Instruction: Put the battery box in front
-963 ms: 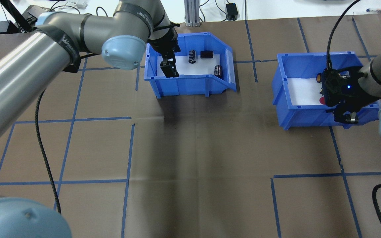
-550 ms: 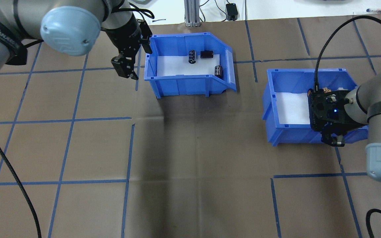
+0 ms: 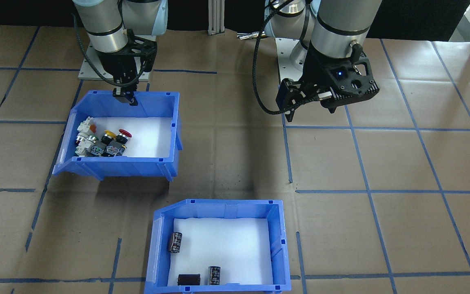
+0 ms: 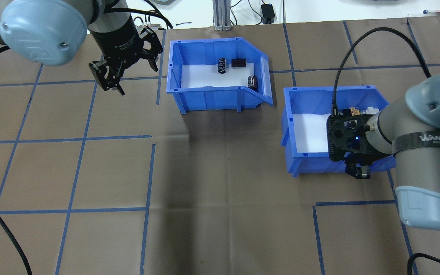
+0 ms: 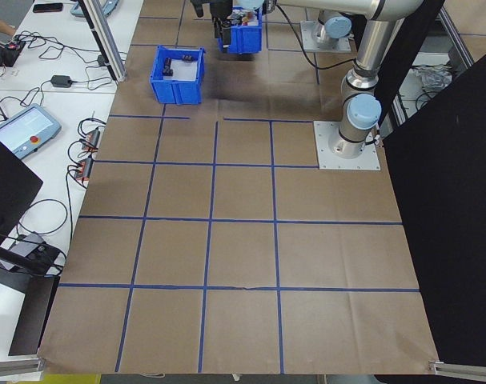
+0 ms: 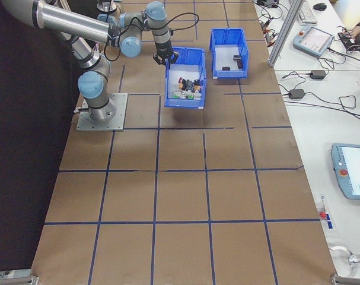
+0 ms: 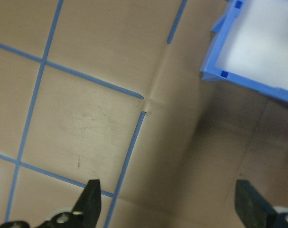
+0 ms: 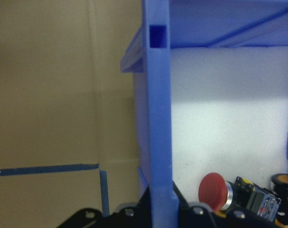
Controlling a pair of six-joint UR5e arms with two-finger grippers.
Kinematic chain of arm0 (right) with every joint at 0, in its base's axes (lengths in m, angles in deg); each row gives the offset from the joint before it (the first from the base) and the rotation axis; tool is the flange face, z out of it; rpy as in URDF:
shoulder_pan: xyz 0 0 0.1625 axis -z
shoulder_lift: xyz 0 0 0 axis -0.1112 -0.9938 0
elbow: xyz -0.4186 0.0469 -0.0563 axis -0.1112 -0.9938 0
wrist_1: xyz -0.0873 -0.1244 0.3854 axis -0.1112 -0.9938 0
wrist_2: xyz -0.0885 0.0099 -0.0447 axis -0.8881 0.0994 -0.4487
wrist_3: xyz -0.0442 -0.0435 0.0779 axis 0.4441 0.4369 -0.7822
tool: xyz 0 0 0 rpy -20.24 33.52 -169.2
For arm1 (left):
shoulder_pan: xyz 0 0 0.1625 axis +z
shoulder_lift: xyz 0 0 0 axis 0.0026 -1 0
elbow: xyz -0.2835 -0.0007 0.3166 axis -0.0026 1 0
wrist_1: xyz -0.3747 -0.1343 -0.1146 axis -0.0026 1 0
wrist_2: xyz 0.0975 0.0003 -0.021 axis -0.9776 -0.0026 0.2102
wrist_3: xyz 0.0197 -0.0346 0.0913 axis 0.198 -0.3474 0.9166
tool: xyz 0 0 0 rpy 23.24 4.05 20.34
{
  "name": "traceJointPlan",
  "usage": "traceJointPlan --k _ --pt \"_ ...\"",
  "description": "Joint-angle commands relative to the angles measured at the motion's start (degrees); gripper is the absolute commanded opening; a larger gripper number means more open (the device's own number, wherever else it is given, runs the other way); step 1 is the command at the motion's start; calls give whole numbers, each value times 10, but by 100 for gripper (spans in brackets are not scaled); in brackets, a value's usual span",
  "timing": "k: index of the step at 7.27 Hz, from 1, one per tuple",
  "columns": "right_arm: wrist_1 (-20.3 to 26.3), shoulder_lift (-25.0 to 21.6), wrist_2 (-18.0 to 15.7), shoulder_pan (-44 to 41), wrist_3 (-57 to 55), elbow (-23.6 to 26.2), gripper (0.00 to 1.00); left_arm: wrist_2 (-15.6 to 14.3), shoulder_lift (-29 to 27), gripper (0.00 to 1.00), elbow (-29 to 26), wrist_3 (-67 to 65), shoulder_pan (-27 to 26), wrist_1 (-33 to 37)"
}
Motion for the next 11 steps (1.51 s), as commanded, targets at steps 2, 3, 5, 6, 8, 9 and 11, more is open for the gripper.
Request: traceJointPlan --k 2,3,5,6,8,9,11 --pt "-22 22 0 -112 -100 0 0 33 64 100 68 155 5 2" --pt "-45 41 -15 -148 -143 0 0 31 71 100 78 181 15 -2" --pt "-123 101 -55 -228 -222 -3 0 23 86 100 80 176 20 8" --pt "-149 124 -67 -256 -242 -5 0 25 91 100 92 175 20 6" --pt "-187 150 -71 -289 -261 -5 0 26 91 100 106 175 21 -4" --pt "-200 154 -71 -289 -258 -4 0 23 92 100 106 178 21 -4" --pt "-201 156 -92 -288 -255 -3 0 0 98 100 107 178 21 6"
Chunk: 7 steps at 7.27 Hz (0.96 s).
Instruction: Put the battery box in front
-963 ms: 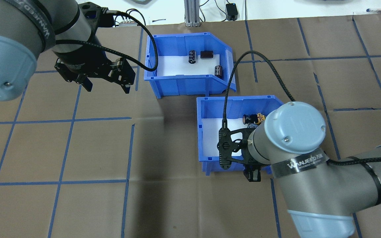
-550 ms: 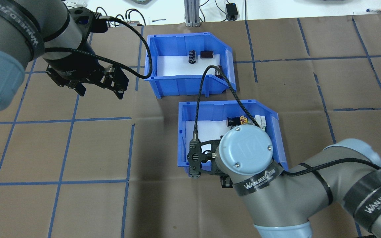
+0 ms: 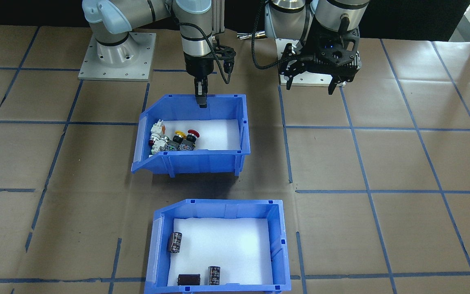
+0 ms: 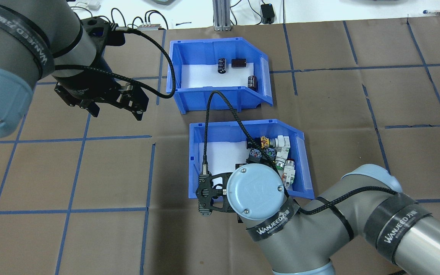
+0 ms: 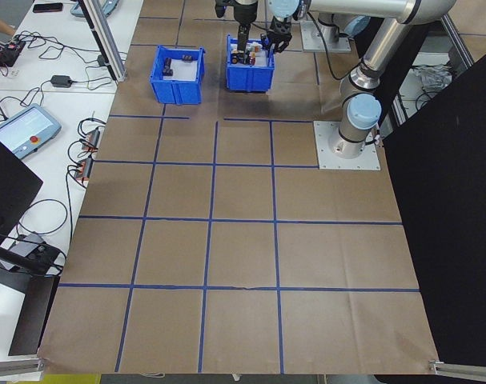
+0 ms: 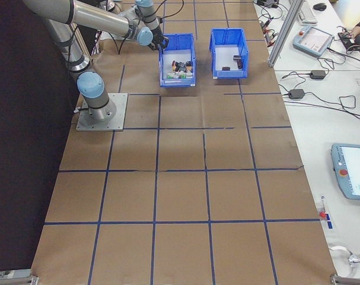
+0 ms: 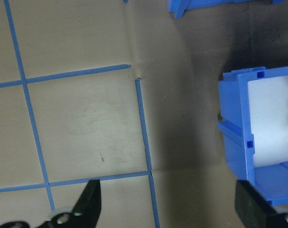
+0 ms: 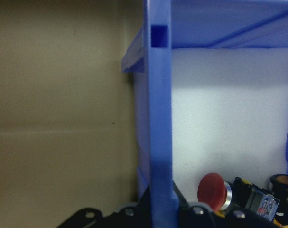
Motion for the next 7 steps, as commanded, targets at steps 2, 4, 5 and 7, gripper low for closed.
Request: traceJointPlan --k 2,4,5,7 --pt "-1 3 -25 0 1 1 2 -29 4 100 1 1 1 6" --pt "3 4 -17 7 -16 1 99 -29 4 100 1 2 1 7" --pt "5 -1 -21 11 -23 1 100 -29 5 100 1 2 1 7" --pt "11 -14 -24 21 -25 -19 100 -29 7 100 4 2 1 7"
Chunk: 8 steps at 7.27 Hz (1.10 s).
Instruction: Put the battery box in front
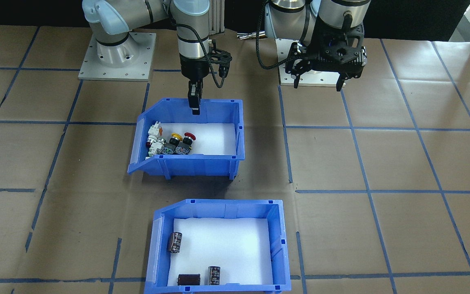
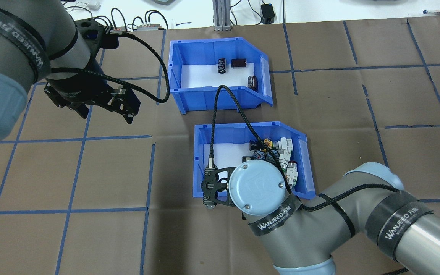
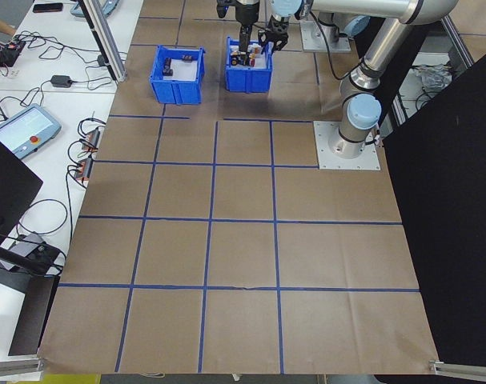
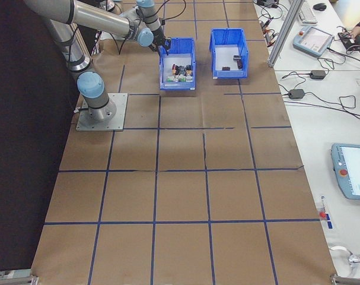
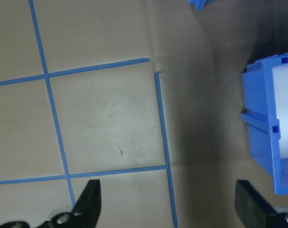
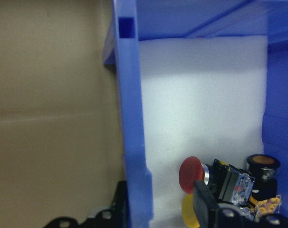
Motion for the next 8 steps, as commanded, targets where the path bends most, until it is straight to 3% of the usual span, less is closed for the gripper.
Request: traceJointPlan --k 1,3,7,8 --pt "81 -23 2 26 -2 -50 100 0 4 100 5 0 0 -1" --pt "236 -30 21 104 -2 -151 100 3 4 100 6 1 0 -1" --pt "255 -31 33 273 -140 -212 100 6 11 100 15 3 2 -1" --pt "298 -29 51 312 -163 -245 100 5 11 100 15 3 2 -1"
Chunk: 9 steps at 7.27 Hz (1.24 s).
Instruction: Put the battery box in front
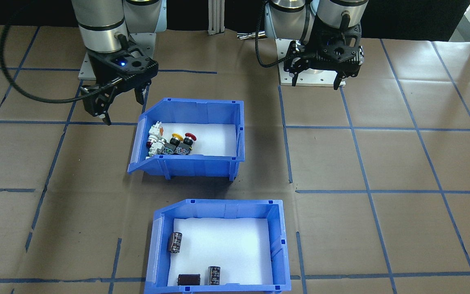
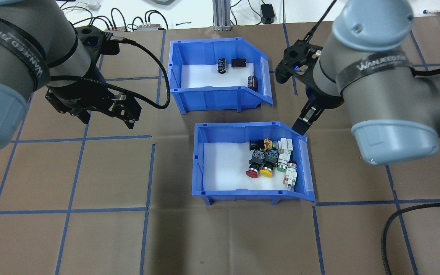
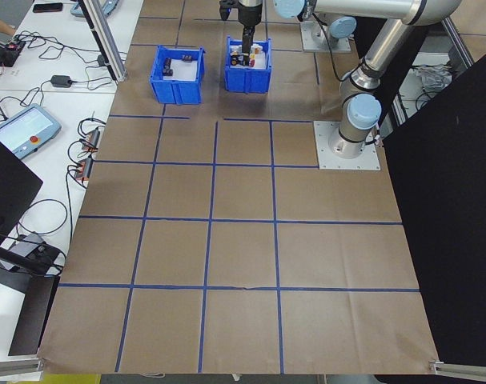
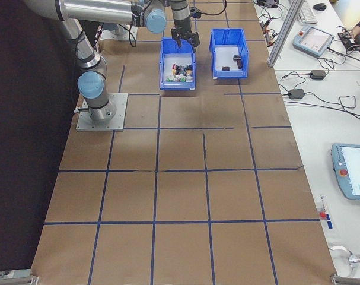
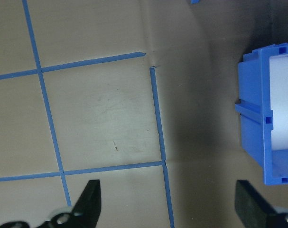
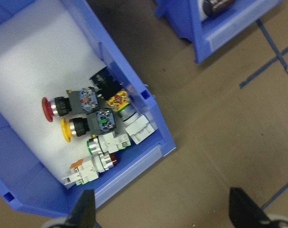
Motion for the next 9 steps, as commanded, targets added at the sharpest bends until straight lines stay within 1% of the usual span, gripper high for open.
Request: traceJointPlan --k 1,2,3,4,5,6,7,9 --pt "68 4 31 78 -110 -68 100 -3 1 100 0 1 0 -3" --pt "68 20 29 81 -194 -91 100 -3 1 100 0 1 0 -3" --pt "82 47 26 81 -297 -117 100 -3 1 100 1 1 0 -4" --pt "136 62 29 79 -397 -143 100 -1 1 100 1 0 0 -6" --pt "160 74 28 68 -451 -165 100 0 2 100 1 -7 -1 -6" --pt "163 83 16 36 -488 -180 100 1 1 100 1 -7 -1 -8" --pt "164 88 -8 22 -492 -186 100 1 1 100 1 -9 -1 -8" --pt "172 92 -7 34 -489 -185 100 0 1 100 2 -9 -1 -8"
